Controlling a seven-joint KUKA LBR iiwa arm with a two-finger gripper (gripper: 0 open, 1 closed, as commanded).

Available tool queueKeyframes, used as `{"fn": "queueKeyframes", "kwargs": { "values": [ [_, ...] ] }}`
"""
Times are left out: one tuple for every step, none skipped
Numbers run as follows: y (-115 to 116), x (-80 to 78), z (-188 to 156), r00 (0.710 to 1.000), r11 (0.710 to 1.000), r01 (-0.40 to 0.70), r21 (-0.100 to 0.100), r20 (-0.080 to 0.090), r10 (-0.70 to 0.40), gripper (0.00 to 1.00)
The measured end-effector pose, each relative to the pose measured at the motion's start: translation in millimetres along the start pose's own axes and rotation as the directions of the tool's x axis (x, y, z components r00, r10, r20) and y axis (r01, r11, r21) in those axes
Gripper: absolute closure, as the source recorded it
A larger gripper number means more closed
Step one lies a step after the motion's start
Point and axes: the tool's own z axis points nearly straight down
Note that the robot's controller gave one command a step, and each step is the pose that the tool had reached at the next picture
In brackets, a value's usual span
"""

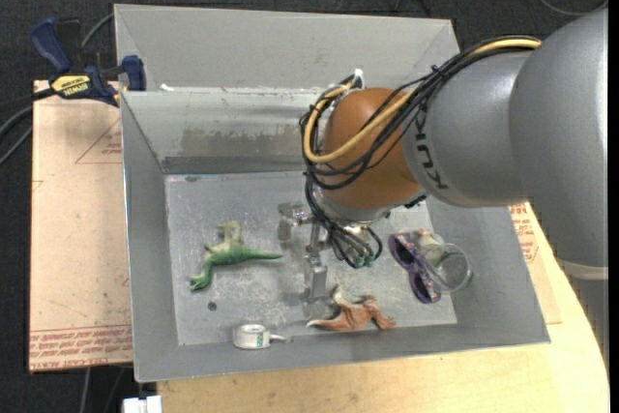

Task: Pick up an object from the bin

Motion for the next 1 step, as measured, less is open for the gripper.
{"fn": "queueKeyframes", "kwargs": {
  "values": [
    [82.7,-13.7,19.3,0.985,0.985,0.173,0.0,0.008,-0.173,0.0]
  ]
}}
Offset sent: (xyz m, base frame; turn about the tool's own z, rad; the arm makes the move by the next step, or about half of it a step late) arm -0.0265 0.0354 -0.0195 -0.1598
